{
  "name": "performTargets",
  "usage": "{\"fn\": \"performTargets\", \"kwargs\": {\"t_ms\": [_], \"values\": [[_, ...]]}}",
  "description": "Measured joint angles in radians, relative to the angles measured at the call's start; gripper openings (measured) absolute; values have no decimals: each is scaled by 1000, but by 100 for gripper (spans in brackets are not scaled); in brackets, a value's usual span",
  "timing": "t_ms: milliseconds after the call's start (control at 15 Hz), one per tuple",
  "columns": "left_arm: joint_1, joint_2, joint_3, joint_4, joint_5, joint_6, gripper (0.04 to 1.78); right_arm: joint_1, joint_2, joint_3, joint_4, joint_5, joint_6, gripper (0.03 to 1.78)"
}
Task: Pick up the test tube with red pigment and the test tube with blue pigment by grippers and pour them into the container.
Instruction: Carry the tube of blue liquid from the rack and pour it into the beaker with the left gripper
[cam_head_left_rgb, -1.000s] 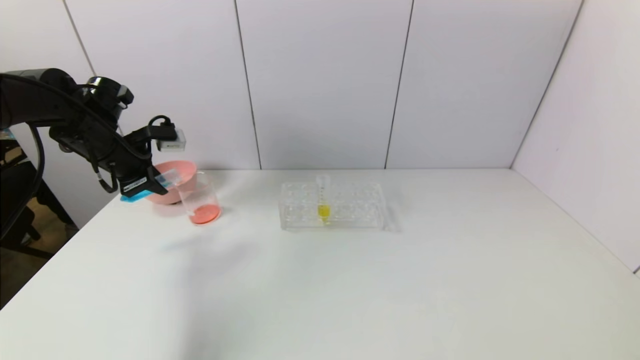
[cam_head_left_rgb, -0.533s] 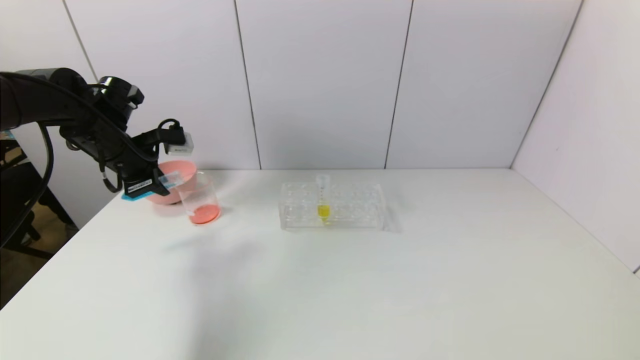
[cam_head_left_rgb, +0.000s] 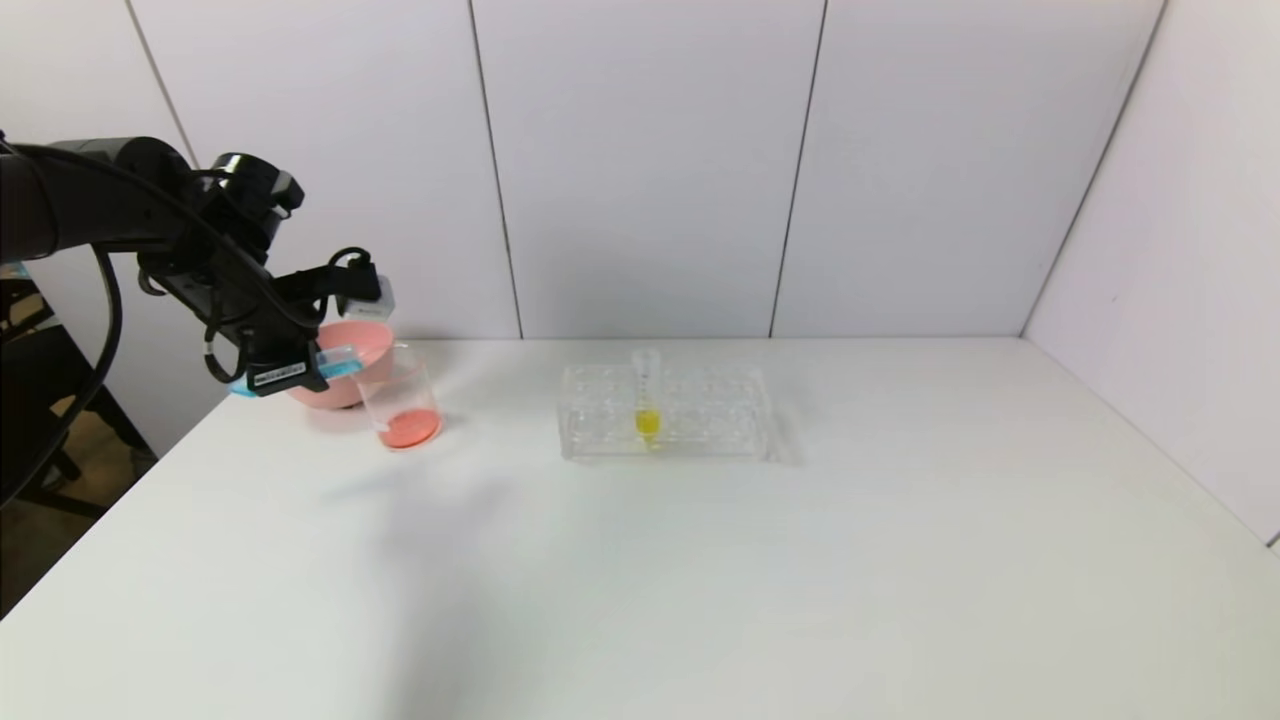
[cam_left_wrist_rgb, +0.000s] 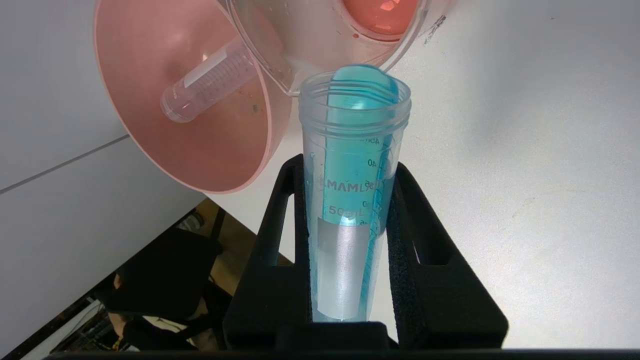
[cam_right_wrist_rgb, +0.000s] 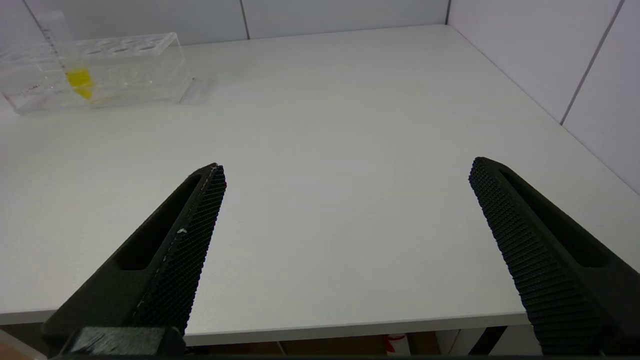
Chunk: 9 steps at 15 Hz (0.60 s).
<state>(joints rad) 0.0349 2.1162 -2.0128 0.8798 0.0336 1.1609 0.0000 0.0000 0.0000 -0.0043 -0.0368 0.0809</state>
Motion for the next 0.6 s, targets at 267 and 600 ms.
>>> {"fn": "performTargets", "kwargs": {"t_ms": [267,600], "values": [[-12,4,0,-24,43,0,45,0,0,0,0,0,0,177],[-21,10,0,-41,96,1,45,0,0,0,0,0,0,177]]}}
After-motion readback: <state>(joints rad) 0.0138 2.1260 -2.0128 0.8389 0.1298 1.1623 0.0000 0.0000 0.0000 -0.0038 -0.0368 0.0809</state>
